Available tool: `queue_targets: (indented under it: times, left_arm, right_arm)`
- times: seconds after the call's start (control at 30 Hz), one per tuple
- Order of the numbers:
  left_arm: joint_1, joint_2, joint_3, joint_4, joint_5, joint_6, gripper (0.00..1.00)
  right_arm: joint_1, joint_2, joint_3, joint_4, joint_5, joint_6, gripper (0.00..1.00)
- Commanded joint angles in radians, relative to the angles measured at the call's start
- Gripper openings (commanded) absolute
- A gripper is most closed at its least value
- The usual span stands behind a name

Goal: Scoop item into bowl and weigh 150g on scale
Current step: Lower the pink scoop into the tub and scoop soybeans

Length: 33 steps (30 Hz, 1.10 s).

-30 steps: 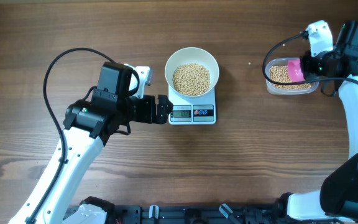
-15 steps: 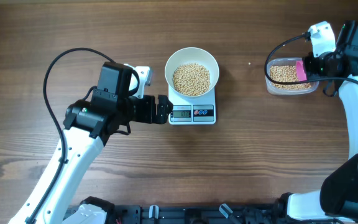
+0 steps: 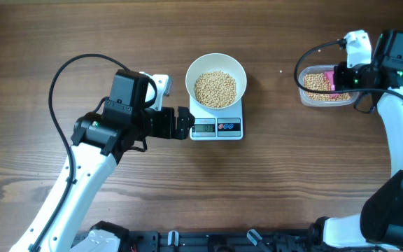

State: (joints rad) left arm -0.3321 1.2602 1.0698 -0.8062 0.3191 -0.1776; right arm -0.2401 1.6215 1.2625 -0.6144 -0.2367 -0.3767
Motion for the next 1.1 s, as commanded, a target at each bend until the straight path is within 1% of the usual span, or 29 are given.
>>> queue_targets:
  times: [0.0,0.23,0.47,0.57,0.73,0.8,1.07]
  left_arm:
    - [-0.004,0.002,-0.007,0.003,0.012,0.016,1.00]
    - [-0.004,0.002,-0.007,0.003,0.012,0.016,1.00]
    - [-0.004,0.002,-0.007,0.003,0.012,0.016,1.00]
    - [-0.004,0.002,-0.007,0.003,0.012,0.016,1.00]
    - [-0.004,0.002,-0.007,0.003,0.012,0.016,1.00]
    - [-0.004,0.002,-0.007,0.003,0.012,0.016,1.00]
    - [-0.004,0.002,-0.007,0.003,0.012,0.016,1.00]
  right_arm:
    - [0.003,0.011,-0.010,-0.011,-0.094,0.083,0.04]
    - [0.000,0.011,-0.010,-0.044,-0.126,0.095,0.04]
    - [-0.025,0.011,-0.010,-0.068,-0.166,0.148,0.04]
    - [-0.055,0.011,-0.010,-0.069,-0.206,0.178,0.04]
    - [-0.112,0.011,-0.010,-0.073,-0.372,0.179,0.04]
    - [-0.141,0.011,-0.010,-0.072,-0.418,0.205,0.04]
    - [-0.229,0.011,-0.010,-0.116,-0.454,0.233,0.04]
